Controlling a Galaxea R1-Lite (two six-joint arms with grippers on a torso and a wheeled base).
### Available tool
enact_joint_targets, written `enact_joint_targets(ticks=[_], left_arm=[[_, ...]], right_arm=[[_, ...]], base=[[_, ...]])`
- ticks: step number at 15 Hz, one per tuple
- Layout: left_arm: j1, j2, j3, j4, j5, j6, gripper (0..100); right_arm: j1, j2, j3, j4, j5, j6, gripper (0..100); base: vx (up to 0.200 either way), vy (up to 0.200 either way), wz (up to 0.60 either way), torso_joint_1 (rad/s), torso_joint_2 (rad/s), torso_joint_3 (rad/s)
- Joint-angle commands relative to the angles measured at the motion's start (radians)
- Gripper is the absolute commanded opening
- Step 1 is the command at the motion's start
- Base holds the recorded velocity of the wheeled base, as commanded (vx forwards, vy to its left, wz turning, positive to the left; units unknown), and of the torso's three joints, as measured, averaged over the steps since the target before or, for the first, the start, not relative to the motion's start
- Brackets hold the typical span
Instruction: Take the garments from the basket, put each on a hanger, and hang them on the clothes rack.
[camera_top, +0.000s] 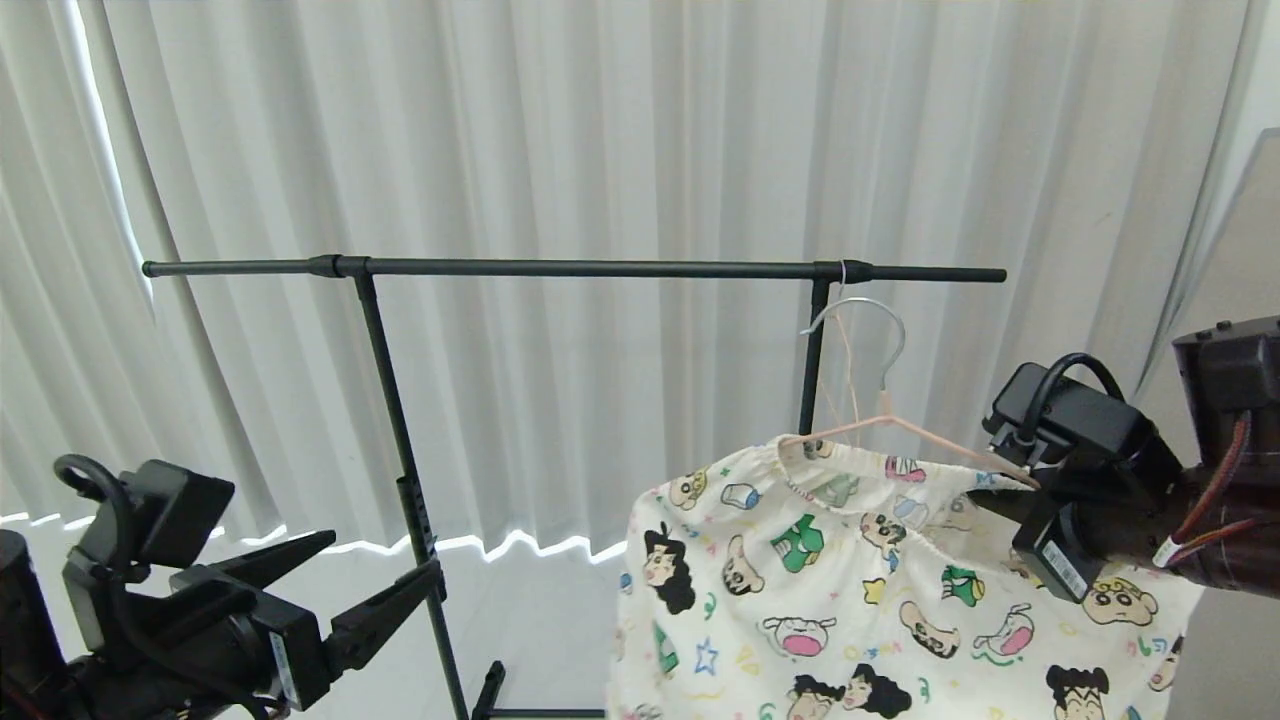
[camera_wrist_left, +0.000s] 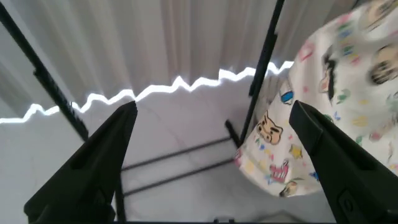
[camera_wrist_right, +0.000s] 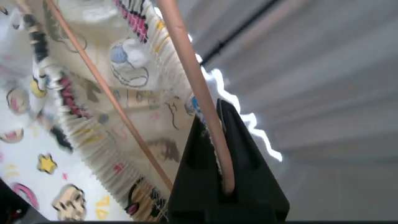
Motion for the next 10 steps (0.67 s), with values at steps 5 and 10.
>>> enact_joint_targets(ticks=[5, 10], left_arm=[[-0.006, 0.107, -0.050, 0.001, 0.177, 0.317, 100], [-0.006, 0.162, -0.126, 0.001, 0.180, 0.375, 100]], right_arm=[[-0.096, 0.009, -0.001, 0.084, -0.142, 0.101, 0], [-0.095, 0.003, 0.000, 0.090, -0.170, 0.141, 0]], base=[[0.000, 0.000, 0.00, 0.000, 0.00, 0.000], [0.000, 0.080, 0.00, 0.003, 0.00, 0.000]])
